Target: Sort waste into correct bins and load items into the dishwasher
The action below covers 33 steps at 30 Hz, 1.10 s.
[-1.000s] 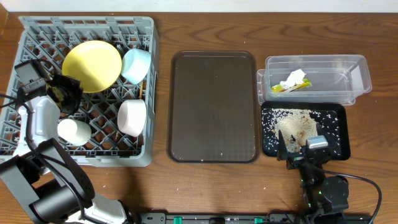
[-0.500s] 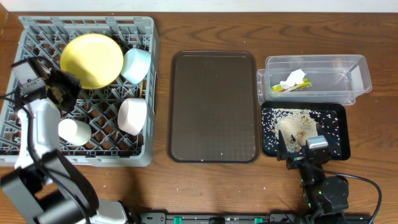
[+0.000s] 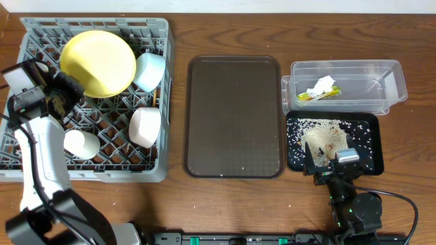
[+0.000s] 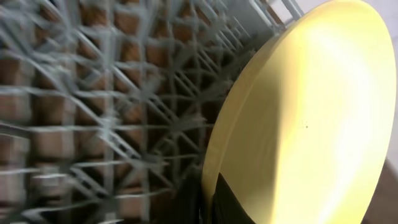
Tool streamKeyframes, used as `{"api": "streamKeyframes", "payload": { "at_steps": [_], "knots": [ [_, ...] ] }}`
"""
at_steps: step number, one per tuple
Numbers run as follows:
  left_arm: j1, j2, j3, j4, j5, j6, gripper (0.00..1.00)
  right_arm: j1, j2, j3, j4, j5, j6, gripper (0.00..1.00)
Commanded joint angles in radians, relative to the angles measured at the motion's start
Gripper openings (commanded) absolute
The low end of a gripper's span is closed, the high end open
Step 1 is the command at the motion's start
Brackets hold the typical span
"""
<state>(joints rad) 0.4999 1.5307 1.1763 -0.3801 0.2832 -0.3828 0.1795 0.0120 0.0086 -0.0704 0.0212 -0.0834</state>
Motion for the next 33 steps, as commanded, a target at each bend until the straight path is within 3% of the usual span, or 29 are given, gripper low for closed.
{"api": "streamKeyframes", "payload": {
  "at_steps": [1,7,17,22,33],
  "knots": [
    [-0.002,-0.075,0.001,-0.010,-0.158,0.179,0.08,-0.010,-0.005,-0.003,-0.001,-0.003,0.011,0.99],
    [-0.002,-0.087,0.001,-0.043,-0.301,0.278,0.08,-0.010,-0.005,-0.003,-0.001,-0.003,0.011,0.99],
    [-0.008,-0.087,0.001,-0.020,-0.367,0.366,0.08,-0.010,-0.005,-0.003,-0.001,-0.003,0.011,0.99],
    [-0.084,-0.085,0.000,-0.022,-0.385,0.425,0.08,-0.010,-0.005,-0.003,-0.001,-0.003,0.011,0.99],
    [-0.223,-0.037,0.000,-0.019,-0.643,0.465,0.08,-0.010,-0.005,-0.003,-0.001,-0.003,0.011,0.99]
  ]
}}
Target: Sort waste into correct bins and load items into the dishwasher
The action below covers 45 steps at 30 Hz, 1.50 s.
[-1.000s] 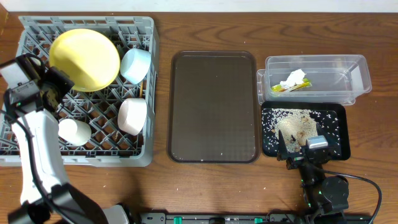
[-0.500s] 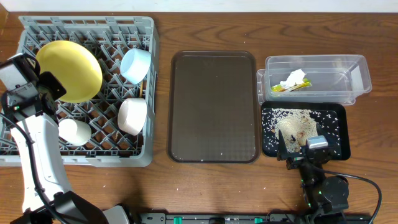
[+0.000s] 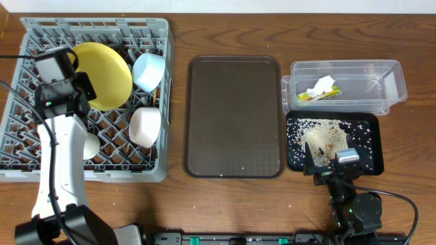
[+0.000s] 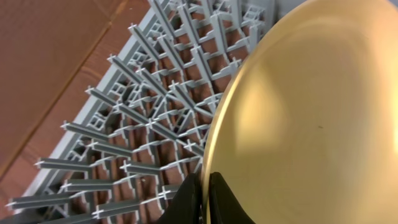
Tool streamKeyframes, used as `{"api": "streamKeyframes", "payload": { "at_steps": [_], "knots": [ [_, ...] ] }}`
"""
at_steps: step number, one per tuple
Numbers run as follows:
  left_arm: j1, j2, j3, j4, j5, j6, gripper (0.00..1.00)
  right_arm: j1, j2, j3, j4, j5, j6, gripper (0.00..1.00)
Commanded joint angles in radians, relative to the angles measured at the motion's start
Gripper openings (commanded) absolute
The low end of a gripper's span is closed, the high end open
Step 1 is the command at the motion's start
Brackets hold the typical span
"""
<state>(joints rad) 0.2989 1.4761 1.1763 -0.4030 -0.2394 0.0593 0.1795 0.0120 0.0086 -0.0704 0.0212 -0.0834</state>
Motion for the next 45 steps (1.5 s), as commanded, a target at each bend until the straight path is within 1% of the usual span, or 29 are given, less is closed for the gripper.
{"api": "streamKeyframes", "payload": {
  "at_steps": [1,5,12,14,15,16,17,20,21,22,23,25,26,27,30,32,35,38,42,45],
  "knots": [
    [-0.024,0.018,0.000,0.008,-0.129,0.023,0.08,-0.010,-0.005,-0.003,-0.001,-0.003,0.011,0.99],
    [-0.028,0.014,0.000,0.016,-0.171,0.023,0.08,-0.010,-0.005,-0.003,-0.001,-0.003,0.011,0.99],
    [-0.028,0.014,0.000,0.017,-0.172,0.022,0.08,-0.010,-0.005,-0.003,-0.001,-0.003,0.011,0.99],
    [-0.028,0.014,0.000,0.015,-0.163,0.006,0.08,-0.010,-0.005,-0.003,-0.001,-0.003,0.011,0.99],
    [-0.028,0.013,0.000,0.007,-0.137,-0.019,0.14,-0.010,-0.005,-0.003,-0.001,-0.003,0.011,0.99],
    [-0.028,0.012,0.000,-0.011,-0.080,-0.047,0.24,-0.010,-0.005,-0.003,-0.001,-0.003,0.011,0.99],
    [-0.028,0.013,0.000,-0.033,-0.024,-0.074,0.29,-0.010,-0.005,-0.003,-0.001,-0.003,0.011,0.99],
    [-0.028,0.013,0.000,-0.119,0.167,-0.212,0.30,-0.010,-0.005,-0.003,-0.001,-0.003,0.011,0.99],
    [-0.028,0.013,0.000,-0.158,0.205,-0.287,0.32,-0.010,-0.005,-0.003,-0.001,-0.003,0.011,0.99],
    [-0.028,0.013,0.000,-0.205,0.214,-0.392,0.33,-0.010,-0.005,-0.003,-0.001,-0.003,0.011,0.99],
    [-0.026,0.013,0.000,-0.244,0.214,-0.478,0.41,-0.010,-0.005,-0.003,-0.001,-0.003,0.011,0.99],
    [-0.016,0.014,-0.001,-0.307,0.214,-0.613,0.52,-0.010,-0.005,-0.003,-0.001,-0.003,0.011,0.99],
    [-0.011,0.014,-0.001,-0.328,0.215,-0.658,0.54,-0.010,-0.005,-0.003,-0.001,-0.003,0.012,0.99],
    [-0.006,0.014,-0.002,-0.342,0.218,-0.689,0.56,-0.010,-0.005,-0.003,-0.001,-0.003,0.011,0.99],
    [0.011,0.015,-0.006,-0.344,0.263,-0.701,0.59,-0.010,-0.005,-0.003,-0.001,-0.003,0.011,0.99],
    [0.019,0.015,-0.015,-0.344,0.278,-0.735,0.63,-0.010,-0.005,-0.003,-0.001,-0.003,0.011,0.99],
    [0.037,0.015,-0.049,-0.319,0.285,-0.780,0.64,-0.010,-0.005,-0.003,-0.001,-0.003,0.011,0.99],
    [0.061,0.019,-0.099,-0.260,0.323,-0.784,0.64,-0.010,-0.005,-0.003,-0.001,-0.003,0.011,0.99],
    [0.094,0.022,-0.157,-0.141,0.360,-0.782,0.54,-0.010,-0.005,-0.003,-0.001,-0.003,0.011,0.99],
    [0.103,0.022,-0.161,-0.110,0.360,-0.782,0.52,-0.010,-0.005,-0.003,-0.001,-0.003,0.011,0.99]
  ]
}}
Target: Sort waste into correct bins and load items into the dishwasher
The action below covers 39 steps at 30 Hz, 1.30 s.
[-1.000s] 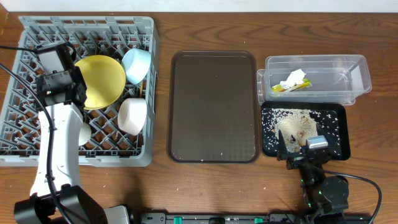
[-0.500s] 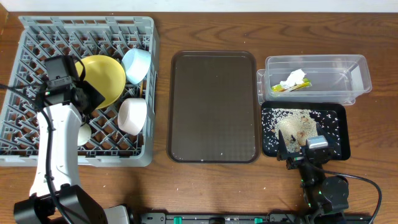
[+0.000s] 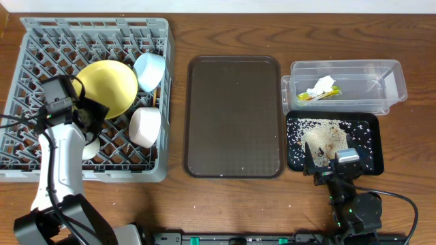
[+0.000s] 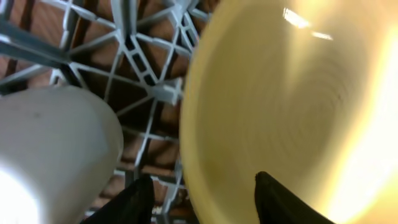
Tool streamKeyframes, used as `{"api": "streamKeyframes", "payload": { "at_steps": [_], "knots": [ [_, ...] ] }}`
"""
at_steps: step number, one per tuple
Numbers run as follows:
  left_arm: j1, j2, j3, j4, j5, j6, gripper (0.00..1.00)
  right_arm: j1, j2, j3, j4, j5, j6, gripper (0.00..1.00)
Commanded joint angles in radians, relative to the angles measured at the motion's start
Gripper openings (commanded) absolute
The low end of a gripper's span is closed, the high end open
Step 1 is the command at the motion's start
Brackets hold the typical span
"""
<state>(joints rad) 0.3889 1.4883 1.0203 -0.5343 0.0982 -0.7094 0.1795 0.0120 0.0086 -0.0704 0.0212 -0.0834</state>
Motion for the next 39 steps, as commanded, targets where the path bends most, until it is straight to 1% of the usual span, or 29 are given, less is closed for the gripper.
{"api": "streamKeyframes", "payload": {
  "at_steps": [1,3,7,10,11,14,17,19,22,29,32,33,35,37,39],
  "knots": [
    [0.013,0.010,-0.005,0.024,0.023,-0.014,0.51,-0.010,-0.005,-0.003,-0.001,-0.003,0.012,0.99],
    [0.013,0.013,-0.005,0.026,0.021,-0.010,0.47,-0.010,-0.005,-0.003,-0.001,-0.003,0.011,0.99],
    [0.013,0.047,-0.015,0.048,0.023,-0.010,0.46,-0.010,-0.005,-0.003,-0.001,-0.003,0.011,0.99],
    [0.013,0.089,-0.022,0.062,0.029,-0.010,0.43,-0.010,-0.005,-0.003,-0.001,-0.003,0.011,0.99],
    [0.013,0.097,-0.022,0.062,0.030,-0.010,0.40,-0.010,-0.005,-0.003,-0.001,-0.003,0.011,0.99],
    [0.013,0.105,-0.022,0.083,0.029,-0.010,0.27,-0.010,-0.005,-0.003,-0.001,-0.003,0.011,0.99],
    [0.013,0.095,-0.021,0.118,0.035,-0.010,0.19,-0.010,-0.005,-0.003,-0.001,-0.003,0.011,0.99],
    [0.013,0.086,-0.021,0.131,0.045,-0.005,0.09,-0.010,-0.005,-0.003,-0.001,-0.003,0.011,0.99],
    [0.013,0.062,-0.021,0.153,0.058,0.010,0.08,-0.010,-0.005,-0.003,-0.001,-0.003,0.011,0.99],
    [0.014,-0.071,-0.021,0.206,0.074,0.125,0.08,-0.010,-0.005,-0.003,-0.001,-0.003,0.011,0.99],
    [0.014,-0.133,-0.021,0.222,0.069,0.232,0.08,-0.010,-0.005,-0.003,-0.002,-0.003,0.011,0.99],
    [0.014,-0.157,-0.021,0.218,0.039,0.281,0.08,-0.010,-0.005,-0.003,-0.001,-0.003,0.011,0.99],
    [0.014,-0.180,-0.021,0.199,-0.018,0.315,0.08,-0.010,-0.005,-0.003,-0.001,-0.003,0.011,0.99],
    [0.014,-0.197,-0.021,0.177,-0.103,0.379,0.07,-0.010,-0.005,-0.003,-0.001,-0.003,0.011,0.99],
    [0.013,-0.197,-0.021,0.176,-0.143,0.434,0.08,-0.010,-0.005,-0.003,-0.002,-0.003,0.011,0.99]
  ]
}}
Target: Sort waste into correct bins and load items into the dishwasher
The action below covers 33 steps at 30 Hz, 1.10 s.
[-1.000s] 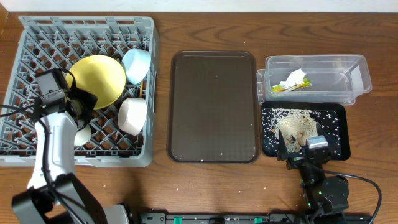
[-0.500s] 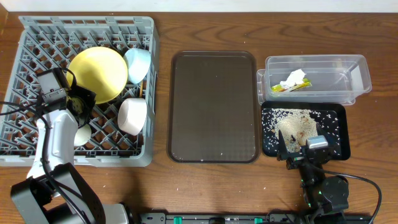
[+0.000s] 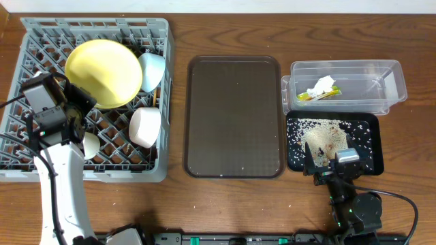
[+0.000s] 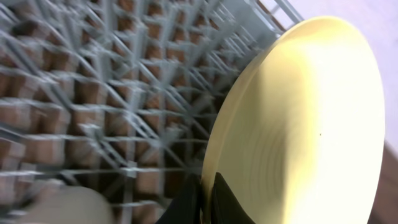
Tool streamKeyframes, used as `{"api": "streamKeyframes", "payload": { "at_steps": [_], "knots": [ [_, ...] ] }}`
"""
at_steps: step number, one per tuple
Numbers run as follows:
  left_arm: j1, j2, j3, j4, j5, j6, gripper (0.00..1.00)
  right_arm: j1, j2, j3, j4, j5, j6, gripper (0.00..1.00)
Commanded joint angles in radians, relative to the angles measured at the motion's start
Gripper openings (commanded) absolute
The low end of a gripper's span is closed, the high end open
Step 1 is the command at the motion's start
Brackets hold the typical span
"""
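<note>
A yellow plate (image 3: 103,73) hangs over the back middle of the grey dish rack (image 3: 27,167). My left gripper (image 3: 76,97) is shut on its near-left rim. In the left wrist view the two dark fingers (image 4: 198,200) pinch the edge of the plate (image 4: 298,124), with my left gripper (image 4: 207,184) above rack grid (image 4: 93,93). My right gripper (image 3: 330,169) rests at the table's front edge below the black tray of rice (image 3: 364,133); its jaws cannot be made out.
In the rack sit a light blue bowl (image 3: 151,71), a white cup (image 3: 145,126) and a second white cup (image 3: 88,145). A brown tray (image 3: 234,116) lies mid-table. A clear bin (image 3: 381,85) holds paper scraps (image 3: 321,88) at the back right.
My left gripper's fingers stood apart on either side of the plate's rim; now they are shut on it. The plate has moved from the rack's middle toward the back and looks larger.
First my left gripper held the yellow plate by its rim over the rack's back. It was still shut on it with the plate tilted a little lower. Then the fingers were open and the plate lay mid-rack. Now it is gripped again, farther back. The right arm stayed put.
</note>
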<state>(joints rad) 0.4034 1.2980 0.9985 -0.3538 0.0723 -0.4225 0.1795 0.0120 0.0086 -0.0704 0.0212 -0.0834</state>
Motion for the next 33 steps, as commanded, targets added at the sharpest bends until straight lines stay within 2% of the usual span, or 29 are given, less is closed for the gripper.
{"api": "streamKeyframes", "payload": {
  "at_steps": [1,9,28,33],
  "knots": [
    [-0.001,-0.005,0.000,-0.004,-0.134,0.172,0.08,-0.010,-0.005,-0.003,-0.001,-0.003,0.011,0.99],
    [-0.001,-0.003,0.000,0.020,-0.249,0.233,0.08,-0.010,-0.005,-0.003,-0.001,-0.003,0.011,0.99],
    [-0.020,0.043,0.000,0.057,-0.287,0.335,0.08,-0.010,-0.005,-0.003,-0.001,-0.003,0.011,0.99],
    [-0.059,0.043,0.000,0.061,-0.373,0.371,0.08,-0.010,-0.005,-0.003,-0.001,-0.003,0.011,0.99]
  ]
}}
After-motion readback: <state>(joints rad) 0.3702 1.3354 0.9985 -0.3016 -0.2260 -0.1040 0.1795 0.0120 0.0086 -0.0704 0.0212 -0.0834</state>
